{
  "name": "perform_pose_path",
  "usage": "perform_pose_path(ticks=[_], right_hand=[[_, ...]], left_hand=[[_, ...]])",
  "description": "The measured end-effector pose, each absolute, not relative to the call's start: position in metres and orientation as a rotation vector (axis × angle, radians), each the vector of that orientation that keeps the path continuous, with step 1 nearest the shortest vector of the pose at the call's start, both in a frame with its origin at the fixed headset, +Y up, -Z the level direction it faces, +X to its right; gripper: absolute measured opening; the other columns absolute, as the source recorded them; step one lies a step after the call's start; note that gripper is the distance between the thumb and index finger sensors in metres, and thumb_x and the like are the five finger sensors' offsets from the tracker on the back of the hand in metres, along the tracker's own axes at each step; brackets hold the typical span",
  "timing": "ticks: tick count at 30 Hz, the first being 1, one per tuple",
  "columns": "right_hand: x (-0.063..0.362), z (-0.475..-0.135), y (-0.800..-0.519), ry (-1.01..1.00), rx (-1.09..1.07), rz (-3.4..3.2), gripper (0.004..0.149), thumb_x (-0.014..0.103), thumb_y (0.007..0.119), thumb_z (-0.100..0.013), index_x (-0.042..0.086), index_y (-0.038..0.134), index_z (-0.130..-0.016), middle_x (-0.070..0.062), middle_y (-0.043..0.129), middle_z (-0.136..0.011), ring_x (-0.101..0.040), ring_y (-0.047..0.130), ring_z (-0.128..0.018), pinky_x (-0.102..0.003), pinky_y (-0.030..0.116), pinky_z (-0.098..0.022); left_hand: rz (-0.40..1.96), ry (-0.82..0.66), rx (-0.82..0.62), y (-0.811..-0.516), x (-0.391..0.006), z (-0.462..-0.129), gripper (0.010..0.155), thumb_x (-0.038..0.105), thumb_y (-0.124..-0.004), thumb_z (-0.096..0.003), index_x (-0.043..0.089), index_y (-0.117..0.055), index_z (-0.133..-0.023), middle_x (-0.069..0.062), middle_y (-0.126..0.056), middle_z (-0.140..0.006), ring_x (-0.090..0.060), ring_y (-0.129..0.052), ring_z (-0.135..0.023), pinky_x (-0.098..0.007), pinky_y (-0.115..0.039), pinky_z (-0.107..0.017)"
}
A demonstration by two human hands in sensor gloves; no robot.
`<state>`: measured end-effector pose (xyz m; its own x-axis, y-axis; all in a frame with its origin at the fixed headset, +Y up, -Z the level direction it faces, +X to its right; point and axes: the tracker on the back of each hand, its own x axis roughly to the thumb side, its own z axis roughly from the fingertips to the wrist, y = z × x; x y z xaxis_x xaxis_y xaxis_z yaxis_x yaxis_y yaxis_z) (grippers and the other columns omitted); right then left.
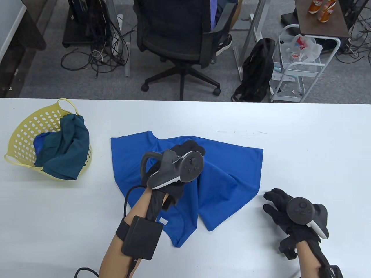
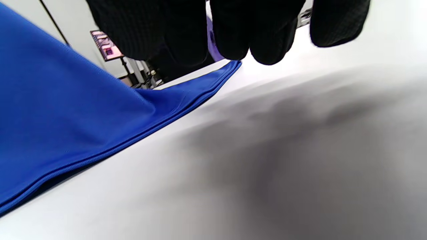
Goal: Fold and stack clothes and towels from laundry basket
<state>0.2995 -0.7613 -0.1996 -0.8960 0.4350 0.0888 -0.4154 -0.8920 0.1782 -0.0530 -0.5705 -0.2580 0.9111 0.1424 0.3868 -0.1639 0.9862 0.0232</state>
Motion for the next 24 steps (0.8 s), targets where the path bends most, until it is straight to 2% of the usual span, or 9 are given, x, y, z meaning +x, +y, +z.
perform_pose_path(ticks=[6,7,10,13,19,21,23,24], right_hand=[[0.254,-0.199,-0.756,0.35,0.43,2.729,0.055,0.036,0.072,-0.059,0.022,0.061,-0.111,-0.027,0.051,-0.119,-0.051,0.06,-0.101,-0.072,0.055,-0.069],[0.24,-0.197,-0.753,0.4,0.535,2.737,0.056,0.036,0.072,-0.059,0.025,0.059,-0.112,-0.029,0.049,-0.119,-0.052,0.059,-0.102,-0.073,0.054,-0.069],[0.209,-0.187,-0.75,0.605,0.796,2.692,0.058,0.036,0.072,-0.06,0.038,0.051,-0.114,-0.035,0.032,-0.123,-0.057,0.044,-0.106,-0.077,0.047,-0.071],[0.167,-0.172,-0.752,0.812,1.015,2.696,0.06,0.036,0.071,-0.061,0.042,0.045,-0.114,-0.038,0.016,-0.121,-0.06,0.029,-0.106,-0.079,0.039,-0.072],[0.115,-0.168,-0.766,0.918,1.144,2.79,0.062,0.036,0.071,-0.061,0.041,0.04,-0.114,-0.043,0.014,-0.115,-0.065,0.025,-0.102,-0.079,0.036,-0.07],[0.106,-0.166,-0.769,0.909,1.169,2.857,0.062,0.035,0.07,-0.061,0.036,0.04,-0.115,-0.039,0.016,-0.117,-0.064,0.026,-0.102,-0.078,0.037,-0.07],[0.105,-0.168,-0.769,0.904,1.21,2.844,0.061,0.033,0.066,-0.062,0.024,0.042,-0.117,-0.017,0.023,-0.123,-0.063,0.026,-0.103,-0.078,0.037,-0.07],[0.106,-0.169,-0.768,0.891,1.19,2.803,0.061,0.031,0.066,-0.062,0.018,0.044,-0.117,-0.014,0.027,-0.123,-0.062,0.027,-0.103,-0.078,0.038,-0.07]], left_hand=[[0.174,-0.452,0.09,-0.564,-0.05,-0.257,0.042,0.048,-0.078,-0.0542,0.034,-0.072,-0.094,-0.005,-0.08,-0.109,-0.015,-0.099,-0.069,-0.033,-0.088,-0.049],[0.192,-0.46,0.104,-0.56,-0.05,-0.256,0.042,0.048,-0.078,-0.0545,0.033,-0.072,-0.094,-0.005,-0.08,-0.109,-0.014,-0.099,-0.068,-0.033,-0.088,-0.048],[0.217,-0.469,0.1,-0.553,-0.051,-0.256,0.043,0.048,-0.079,-0.0543,0.033,-0.073,-0.094,-0.005,-0.081,-0.108,-0.015,-0.099,-0.068,-0.033,-0.087,-0.048],[0.18,-0.465,0.099,-0.552,-0.051,-0.258,0.043,0.048,-0.079,-0.0545,0.033,-0.073,-0.094,-0.005,-0.081,-0.109,-0.015,-0.099,-0.069,-0.034,-0.087,-0.049],[0.164,-0.447,0.085,-0.558,-0.051,-0.263,0.042,0.048,-0.079,-0.0544,0.033,-0.073,-0.094,-0.005,-0.081,-0.108,-0.015,-0.1,-0.068,-0.033,-0.088,-0.048],[0.144,-0.438,0.081,-0.559,-0.051,-0.264,0.042,0.048,-0.079,-0.0542,0.033,-0.074,-0.093,-0.005,-0.082,-0.108,-0.014,-0.1,-0.068,-0.032,-0.089,-0.048],[0.133,-0.426,0.082,-0.56,-0.053,-0.266,0.043,0.048,-0.079,-0.054,0.033,-0.074,-0.093,-0.005,-0.082,-0.108,-0.012,-0.101,-0.066,-0.03,-0.09,-0.047],[0.133,-0.419,0.082,-0.56,-0.054,-0.267,0.042,0.048,-0.079,-0.0541,0.032,-0.074,-0.093,-0.006,-0.082,-0.107,-0.011,-0.102,-0.065,-0.029,-0.09,-0.046]])
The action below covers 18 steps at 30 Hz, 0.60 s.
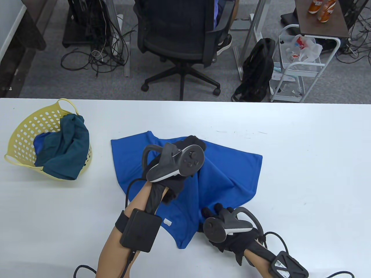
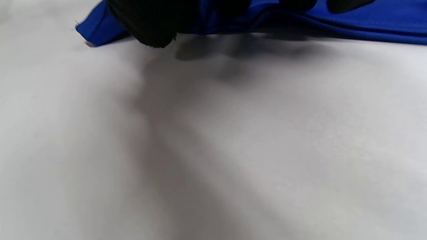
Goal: Fold and stack clothes and towels from laundry basket
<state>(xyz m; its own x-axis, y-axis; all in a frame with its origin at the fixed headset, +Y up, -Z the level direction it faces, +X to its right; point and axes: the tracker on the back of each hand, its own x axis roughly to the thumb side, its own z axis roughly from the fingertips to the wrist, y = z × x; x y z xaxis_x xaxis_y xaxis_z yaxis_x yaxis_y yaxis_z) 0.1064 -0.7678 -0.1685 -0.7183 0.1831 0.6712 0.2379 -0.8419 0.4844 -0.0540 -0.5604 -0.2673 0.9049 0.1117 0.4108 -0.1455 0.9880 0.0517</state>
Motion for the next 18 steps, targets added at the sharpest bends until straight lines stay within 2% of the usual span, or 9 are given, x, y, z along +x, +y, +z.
perform_pose_path(ticks=[3,4,5,8,10,11,12,15,18], right_hand=[[0.117,-0.175,-0.762,-0.907,-1.179,-2.961,0.052,0.026,0.067,-0.061,0.009,0.063,-0.11,-0.015,0.047,-0.121,-0.057,0.037,-0.105,-0.074,0.043,-0.071],[0.121,-0.176,-0.76,-0.853,-1.167,-3.037,0.047,0.027,0.069,-0.061,0.009,0.071,-0.104,-0.015,0.057,-0.116,-0.052,0.047,-0.104,-0.071,0.049,-0.071],[0.124,-0.177,-0.759,-0.776,-1.153,-3.109,0.047,0.032,0.071,-0.06,0.009,0.075,-0.101,-0.016,0.064,-0.113,-0.05,0.054,-0.102,-0.07,0.052,-0.07],[0.126,-0.176,-0.759,-0.551,-1.028,-3.336,0.058,0.059,0.076,-0.052,0.013,0.088,-0.085,-0.013,0.085,-0.096,-0.045,0.078,-0.089,-0.065,0.065,-0.065],[0.121,-0.174,-0.761,-0.408,-0.885,-3.431,0.062,0.067,0.076,-0.046,0.015,0.09,-0.077,-0.01,0.091,-0.088,-0.042,0.084,-0.083,-0.063,0.069,-0.063],[0.115,-0.172,-0.762,-0.258,-0.777,-3.462,0.061,0.069,0.076,-0.044,0.017,0.091,-0.072,-0.007,0.093,-0.082,-0.039,0.088,-0.078,-0.062,0.071,-0.061],[0.108,-0.171,-0.764,-0.127,-0.705,-3.459,0.058,0.07,0.077,-0.042,0.019,0.091,-0.067,-0.004,0.095,-0.076,-0.036,0.091,-0.074,-0.061,0.073,-0.06],[0.099,-0.172,-0.768,-0.046,-0.627,-3.457,0.048,0.067,0.082,-0.043,0.023,0.088,-0.061,0.001,0.094,-0.07,-0.031,0.092,-0.069,-0.06,0.074,-0.059],[0.093,-0.173,-0.769,-0.044,-0.629,-3.448,0.032,0.051,0.091,-0.046,0.025,0.08,-0.059,0.004,0.09,-0.067,-0.028,0.092,-0.067,-0.059,0.075,-0.058]], left_hand=[[0.134,-0.397,0.097,-0.562,-0.057,-0.27,0.042,0.046,-0.08,-0.0539,0.031,-0.074,-0.092,-0.008,-0.082,-0.107,-0.008,-0.104,-0.061,-0.024,-0.093,-0.043],[0.13,-0.391,0.104,-0.563,-0.058,-0.271,0.041,0.046,-0.08,-0.0538,0.03,-0.074,-0.092,-0.008,-0.083,-0.106,-0.007,-0.105,-0.059,-0.023,-0.094,-0.041],[0.129,-0.381,0.115,-0.563,-0.059,-0.272,0.041,0.046,-0.08,-0.054,0.03,-0.074,-0.091,-0.008,-0.083,-0.106,-0.007,-0.105,-0.058,-0.022,-0.094,-0.04],[0.156,-0.355,0.122,-0.562,-0.058,-0.274,0.041,0.046,-0.08,-0.054,0.028,-0.075,-0.091,-0.01,-0.084,-0.104,-0.006,-0.106,-0.055,-0.021,-0.095,-0.038],[0.17,-0.336,0.125,-0.561,-0.057,-0.275,0.04,0.045,-0.08,-0.0544,0.027,-0.075,-0.09,-0.01,-0.084,-0.104,-0.005,-0.106,-0.053,-0.019,-0.095,-0.036],[0.18,-0.323,0.132,-0.559,-0.056,-0.276,0.04,0.045,-0.081,-0.0543,0.027,-0.076,-0.09,-0.011,-0.085,-0.103,-0.005,-0.107,-0.051,-0.019,-0.096,-0.035],[0.177,-0.309,0.137,-0.558,-0.055,-0.277,0.04,0.044,-0.081,-0.0544,0.026,-0.076,-0.089,-0.011,-0.085,-0.102,-0.004,-0.107,-0.05,-0.018,-0.096,-0.035],[0.161,-0.275,0.151,-0.556,-0.058,-0.279,0.039,0.044,-0.081,-0.0543,0.026,-0.076,-0.088,-0.011,-0.086,-0.101,-0.003,-0.107,-0.049,-0.016,-0.097,-0.033],[0.164,-0.241,0.167,-0.556,-0.067,-0.282,0.038,0.042,-0.082,-0.0541,0.025,-0.076,-0.087,-0.012,-0.087,-0.1,-0.002,-0.108,-0.048,-0.014,-0.098,-0.032]])
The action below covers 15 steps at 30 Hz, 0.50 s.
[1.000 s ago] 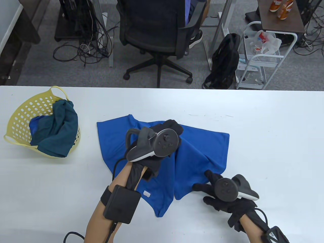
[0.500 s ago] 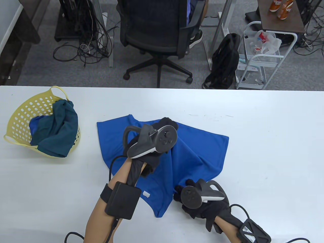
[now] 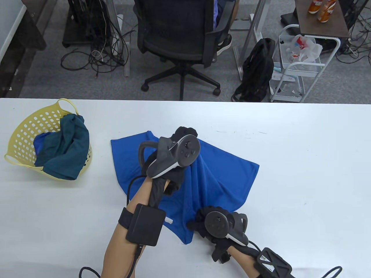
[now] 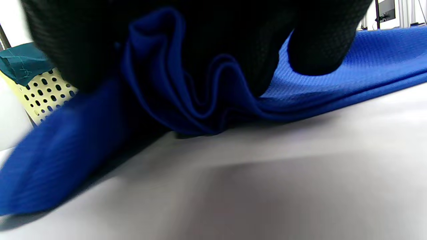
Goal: Fold and stack clothes and towels from laundry basket
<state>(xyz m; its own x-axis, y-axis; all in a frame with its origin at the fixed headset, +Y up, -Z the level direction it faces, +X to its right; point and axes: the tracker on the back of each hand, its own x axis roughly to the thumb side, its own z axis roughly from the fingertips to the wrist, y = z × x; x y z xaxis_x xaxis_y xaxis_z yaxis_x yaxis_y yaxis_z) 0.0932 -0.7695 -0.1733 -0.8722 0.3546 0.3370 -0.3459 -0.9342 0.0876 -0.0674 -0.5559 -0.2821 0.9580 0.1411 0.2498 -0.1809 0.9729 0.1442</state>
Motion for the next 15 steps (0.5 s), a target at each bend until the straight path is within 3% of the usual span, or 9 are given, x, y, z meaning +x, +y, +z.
perform_pose_path(ticks=[4,7,11,13,15], right_hand=[[0.104,-0.172,-0.762,0.007,0.597,2.693,0.027,0.039,0.092,-0.048,0.025,0.076,-0.064,0.001,0.088,-0.073,-0.029,0.091,-0.069,-0.058,0.077,-0.058],[0.119,-0.172,-0.752,-0.035,0.612,2.661,0.034,0.036,0.09,-0.048,0.024,0.073,-0.074,0.0,0.088,-0.074,-0.029,0.091,-0.069,-0.058,0.077,-0.058],[0.141,-0.172,-0.733,-0.126,0.609,2.602,0.054,0.034,0.089,-0.049,0.022,0.063,-0.095,-0.001,0.088,-0.076,-0.03,0.091,-0.07,-0.058,0.077,-0.058],[0.15,-0.173,-0.722,-0.149,0.592,2.567,0.069,0.032,0.088,-0.05,0.013,0.057,-0.108,-0.001,0.087,-0.077,-0.031,0.091,-0.07,-0.059,0.076,-0.059],[0.155,-0.176,-0.709,-0.14,0.602,2.539,0.066,0.028,0.087,-0.051,0.012,0.061,-0.109,-0.004,0.087,-0.078,-0.035,0.089,-0.07,-0.062,0.074,-0.059]], left_hand=[[0.112,-0.194,0.206,-0.557,-0.086,-0.285,0.035,0.04,-0.083,-0.0535,0.026,-0.076,-0.085,-0.012,-0.088,-0.098,0.001,-0.108,-0.047,-0.011,-0.099,-0.031],[0.1,-0.15,0.209,-0.559,-0.108,-0.288,0.032,0.037,-0.086,-0.0523,0.028,-0.076,-0.081,-0.01,-0.091,-0.096,0.001,-0.108,-0.045,-0.01,-0.099,-0.029],[0.094,-0.098,0.188,-0.569,-0.139,-0.291,0.029,0.033,-0.088,-0.0516,0.035,-0.077,-0.078,-0.003,-0.095,-0.091,-0.001,-0.107,-0.043,-0.013,-0.097,-0.028],[0.126,-0.101,0.207,-0.575,-0.153,-0.29,0.031,0.028,-0.088,-0.0518,0.041,-0.077,-0.078,0.003,-0.098,-0.087,-0.005,-0.106,-0.039,-0.016,-0.095,-0.025],[0.179,-0.099,0.197,-0.583,-0.166,-0.289,0.036,0.026,-0.086,-0.0529,0.045,-0.078,-0.083,0.005,-0.1,-0.083,-0.007,-0.105,-0.037,-0.018,-0.093,-0.023]])
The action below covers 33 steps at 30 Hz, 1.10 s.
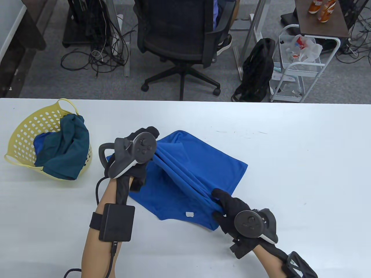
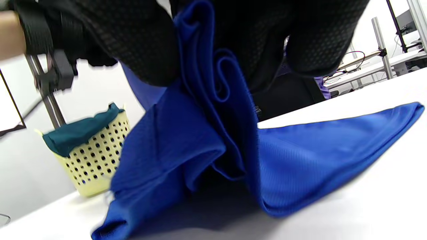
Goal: Fold and stack clothes and towels from laundry basket
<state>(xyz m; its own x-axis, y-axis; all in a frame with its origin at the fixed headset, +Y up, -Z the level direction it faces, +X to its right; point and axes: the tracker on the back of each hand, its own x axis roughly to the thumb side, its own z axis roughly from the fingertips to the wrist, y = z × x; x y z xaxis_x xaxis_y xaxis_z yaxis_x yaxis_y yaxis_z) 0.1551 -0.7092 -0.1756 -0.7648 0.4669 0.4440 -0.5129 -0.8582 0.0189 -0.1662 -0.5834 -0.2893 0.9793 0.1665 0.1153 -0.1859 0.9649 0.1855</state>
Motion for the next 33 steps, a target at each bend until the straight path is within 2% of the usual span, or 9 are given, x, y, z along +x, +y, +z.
perform_pose_path(ticks=[5,9,12,17,20,26,28,30,33], right_hand=[[0.159,-0.181,-0.689,-0.241,0.591,2.662,0.038,0.025,0.077,-0.056,0.016,0.078,-0.093,-0.005,0.081,-0.08,-0.038,0.084,-0.074,-0.063,0.073,-0.059],[0.168,-0.191,-0.684,-0.143,0.479,2.556,0.039,0.021,0.069,-0.06,0.016,0.07,-0.098,-0.01,0.071,-0.09,-0.043,0.082,-0.078,-0.056,0.079,-0.053],[0.165,-0.196,-0.691,-0.079,0.487,2.542,0.039,0.021,0.067,-0.061,0.019,0.068,-0.1,-0.015,0.072,-0.097,-0.031,0.093,-0.064,-0.04,0.088,-0.039],[0.163,-0.199,-0.712,-0.189,0.586,2.442,0.043,0.018,0.068,-0.059,0.014,0.058,-0.101,-0.014,0.08,-0.09,-0.027,0.096,-0.063,-0.042,0.091,-0.046],[0.172,-0.201,-0.713,-0.1,0.701,2.235,0.057,0.013,0.068,-0.059,0.035,0.047,-0.107,-0.016,0.076,-0.093,-0.03,0.095,-0.064,-0.043,0.092,-0.045],[0.196,-0.217,-0.683,0.061,0.726,2.011,0.04,0.009,0.064,-0.059,0.023,0.083,-0.091,-0.017,0.073,-0.096,-0.033,0.091,-0.068,-0.044,0.09,-0.048],[0.205,-0.229,-0.676,0.116,0.698,1.893,0.038,0.011,0.067,-0.059,0.013,0.085,-0.092,-0.021,0.075,-0.094,-0.035,0.091,-0.067,-0.046,0.089,-0.049],[0.208,-0.237,-0.667,0.112,0.716,1.96,0.047,0.029,0.089,-0.054,0.008,0.081,-0.096,-0.026,0.073,-0.096,-0.038,0.091,-0.07,-0.046,0.089,-0.052],[0.195,-0.248,-0.658,-0.002,0.647,2.309,0.048,0.02,0.091,-0.049,0.019,0.072,-0.093,-0.017,0.076,-0.092,-0.029,0.091,-0.066,-0.042,0.09,-0.048]], left_hand=[[0.295,-0.107,0.15,-0.592,-0.19,-0.289,0.028,0.026,-0.081,-0.0546,0.04,-0.089,-0.078,0.002,-0.101,-0.078,-0.005,-0.105,-0.041,-0.019,-0.095,-0.027],[0.451,-0.143,0.105,-0.594,-0.206,-0.288,0.029,0.027,-0.078,-0.056,0.035,-0.087,-0.082,0.001,-0.099,-0.079,-0.005,-0.105,-0.045,-0.019,-0.097,-0.031],[0.476,-0.125,0.119,-0.592,-0.207,-0.288,0.029,0.028,-0.078,-0.0565,0.034,-0.087,-0.084,0.0,-0.099,-0.079,-0.006,-0.105,-0.045,-0.018,-0.097,-0.031],[0.397,-0.068,0.17,-0.582,-0.198,-0.288,0.029,0.028,-0.078,-0.0563,0.034,-0.087,-0.084,0.0,-0.099,-0.078,-0.004,-0.105,-0.043,-0.017,-0.096,-0.029],[0.418,-0.075,0.141,-0.578,-0.203,-0.29,0.032,0.027,-0.079,-0.057,0.04,-0.084,-0.086,0.0,-0.098,-0.08,-0.004,-0.105,-0.044,-0.017,-0.096,-0.029],[0.588,-0.216,0.037,-0.582,-0.225,-0.294,0.03,0.03,-0.077,-0.0555,0.034,-0.089,-0.083,0.001,-0.097,-0.082,-0.006,-0.106,-0.049,-0.019,-0.098,-0.035],[0.619,-0.308,-0.068,-0.584,-0.228,-0.295,0.046,0.045,-0.085,-0.0523,0.03,-0.082,-0.096,-0.003,-0.091,-0.094,-0.008,-0.104,-0.063,-0.021,-0.098,-0.047],[0.527,-0.352,-0.091,-0.585,-0.226,-0.295,0.068,0.05,-0.099,-0.0403,0.032,-0.076,-0.101,0.0,-0.086,-0.1,-0.006,-0.102,-0.071,-0.019,-0.098,-0.054],[0.276,-0.273,-0.062,-0.594,-0.211,-0.302,0.062,0.036,-0.099,-0.0395,0.035,-0.078,-0.098,0.004,-0.087,-0.096,-0.002,-0.102,-0.069,-0.017,-0.098,-0.054]])
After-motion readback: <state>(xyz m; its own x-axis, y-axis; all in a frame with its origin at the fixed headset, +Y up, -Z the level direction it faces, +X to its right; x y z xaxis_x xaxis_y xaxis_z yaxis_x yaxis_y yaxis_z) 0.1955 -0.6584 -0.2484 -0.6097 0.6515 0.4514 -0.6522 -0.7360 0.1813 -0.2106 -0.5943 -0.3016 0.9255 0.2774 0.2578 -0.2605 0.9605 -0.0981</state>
